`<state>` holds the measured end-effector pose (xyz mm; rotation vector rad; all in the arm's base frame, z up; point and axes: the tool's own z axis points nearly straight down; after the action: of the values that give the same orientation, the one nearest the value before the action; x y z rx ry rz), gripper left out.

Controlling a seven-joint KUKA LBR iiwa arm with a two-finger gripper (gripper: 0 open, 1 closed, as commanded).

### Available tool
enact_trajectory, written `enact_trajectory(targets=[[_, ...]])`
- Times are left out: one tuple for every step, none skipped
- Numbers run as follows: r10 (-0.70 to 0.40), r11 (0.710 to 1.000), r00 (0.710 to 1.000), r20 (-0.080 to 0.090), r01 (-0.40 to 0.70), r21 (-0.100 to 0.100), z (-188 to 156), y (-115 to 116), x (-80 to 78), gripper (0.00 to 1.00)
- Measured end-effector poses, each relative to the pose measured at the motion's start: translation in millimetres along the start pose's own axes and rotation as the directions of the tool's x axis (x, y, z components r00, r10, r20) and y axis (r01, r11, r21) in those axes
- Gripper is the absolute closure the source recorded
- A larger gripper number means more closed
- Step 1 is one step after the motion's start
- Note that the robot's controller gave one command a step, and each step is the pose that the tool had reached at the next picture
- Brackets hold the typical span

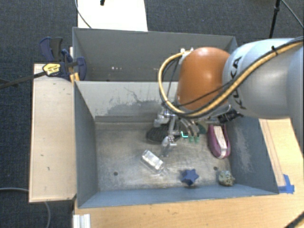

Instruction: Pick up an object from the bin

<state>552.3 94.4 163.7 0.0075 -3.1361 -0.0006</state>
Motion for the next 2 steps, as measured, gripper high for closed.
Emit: enact_trajectory(targets=[[0.019, 1.0, 1.0, 0.015, -0.019, -0.002, 93.1, -32.0, -29.4, 0.0], [0.021, 1.0, 1.0, 0.019, -0.021, -0.003, 88.3, -30.6, -30.3, 1.0]])
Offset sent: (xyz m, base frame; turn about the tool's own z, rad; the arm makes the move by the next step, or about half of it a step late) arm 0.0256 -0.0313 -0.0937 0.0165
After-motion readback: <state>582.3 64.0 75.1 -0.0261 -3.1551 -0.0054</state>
